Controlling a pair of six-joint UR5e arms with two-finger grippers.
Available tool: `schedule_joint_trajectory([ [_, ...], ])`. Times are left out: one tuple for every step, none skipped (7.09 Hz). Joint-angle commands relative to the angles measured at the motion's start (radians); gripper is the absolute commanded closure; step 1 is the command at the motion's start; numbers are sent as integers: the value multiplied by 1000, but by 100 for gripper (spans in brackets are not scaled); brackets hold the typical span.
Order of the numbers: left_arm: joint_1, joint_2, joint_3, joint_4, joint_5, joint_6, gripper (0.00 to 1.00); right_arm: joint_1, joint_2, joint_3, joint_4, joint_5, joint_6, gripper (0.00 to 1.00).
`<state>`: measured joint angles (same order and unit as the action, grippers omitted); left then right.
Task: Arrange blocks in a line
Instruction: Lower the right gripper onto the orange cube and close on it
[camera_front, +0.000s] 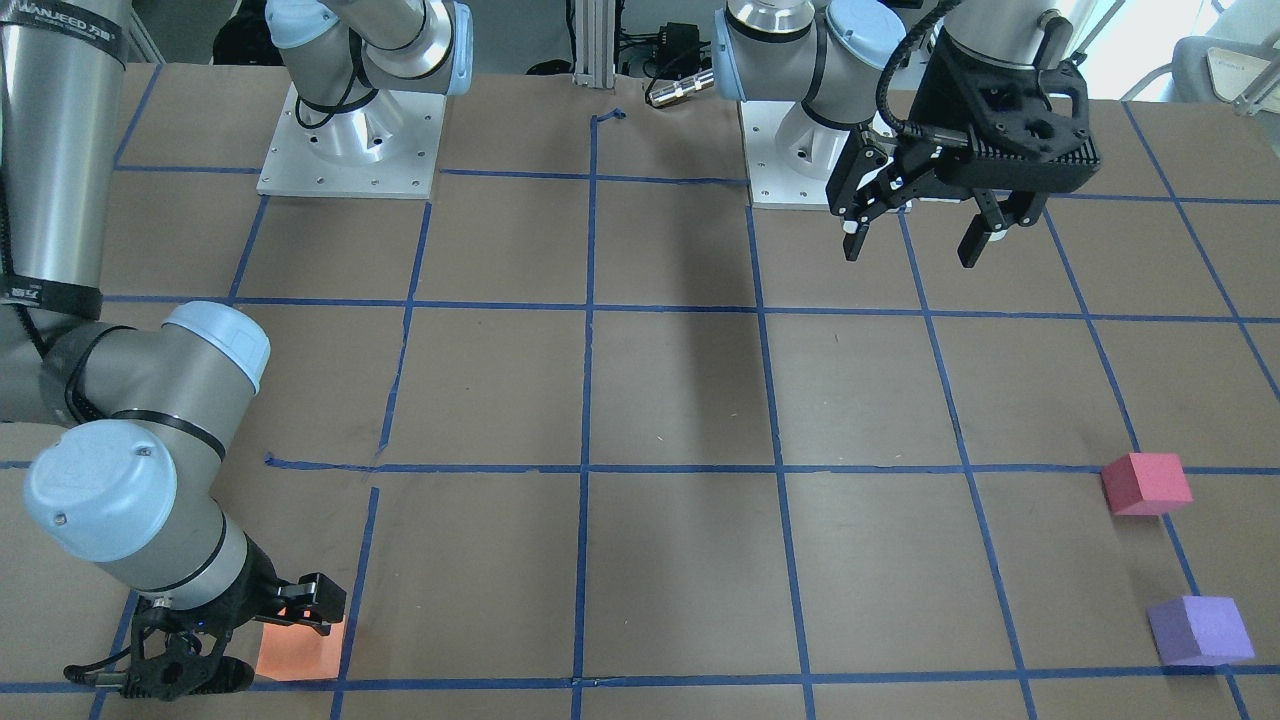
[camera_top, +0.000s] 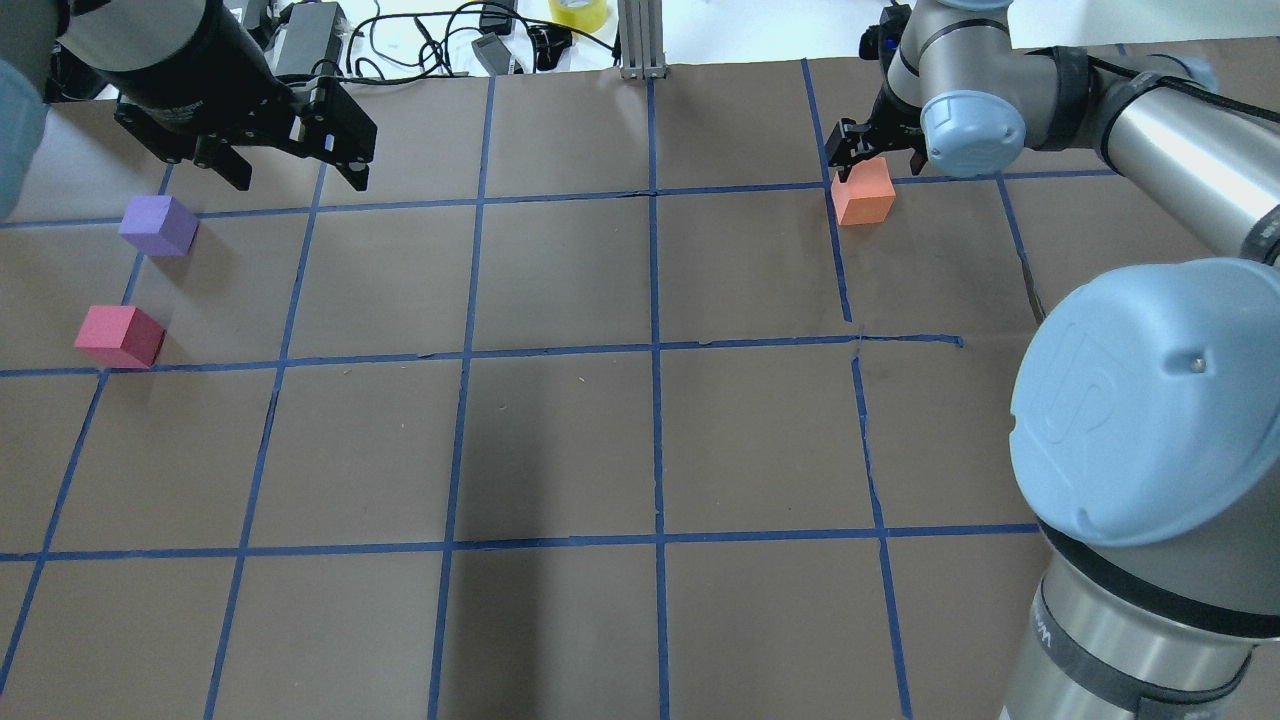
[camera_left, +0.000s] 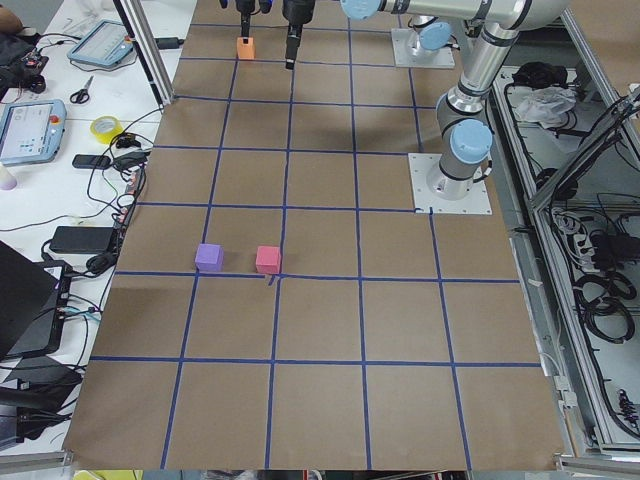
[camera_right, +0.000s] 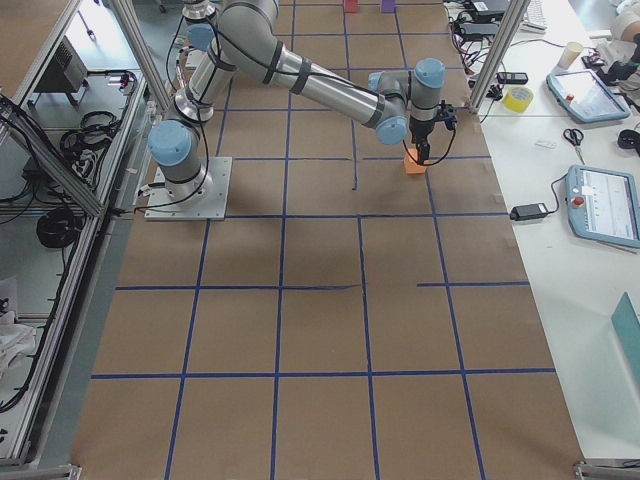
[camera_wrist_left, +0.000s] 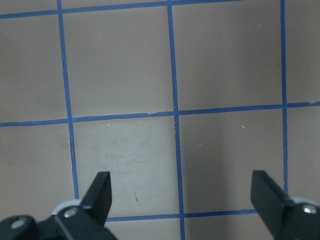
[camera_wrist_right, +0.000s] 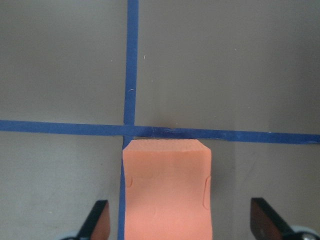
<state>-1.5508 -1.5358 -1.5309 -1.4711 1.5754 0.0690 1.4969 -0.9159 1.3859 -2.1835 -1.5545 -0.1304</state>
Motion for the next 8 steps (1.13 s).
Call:
schedule_joint_trajectory([
  [0,0,0,0,0,0,0,0,31,-1,-28,4,-8,0],
  [0,0,0,-1,0,0,0,0,32,-1,-30,4,-9,0],
  [0,0,0,-2,0,0,0,0,35,8,-33,5,-11,16],
  [0,0,1,0,0,0,0,0,52,7,-32,4,-11,45],
  [0,0,1,0,0,0,0,0,57,7,-60,5,-11,56],
  [0,0,1,0,0,0,0,2,51,7,-76,5,-9,73],
  [0,0,1,0,0,0,0,22,40,1,-73,7,4,90],
  [0,0,0,-1,0,0,0,66,-9,-2,-67,2,6,94],
])
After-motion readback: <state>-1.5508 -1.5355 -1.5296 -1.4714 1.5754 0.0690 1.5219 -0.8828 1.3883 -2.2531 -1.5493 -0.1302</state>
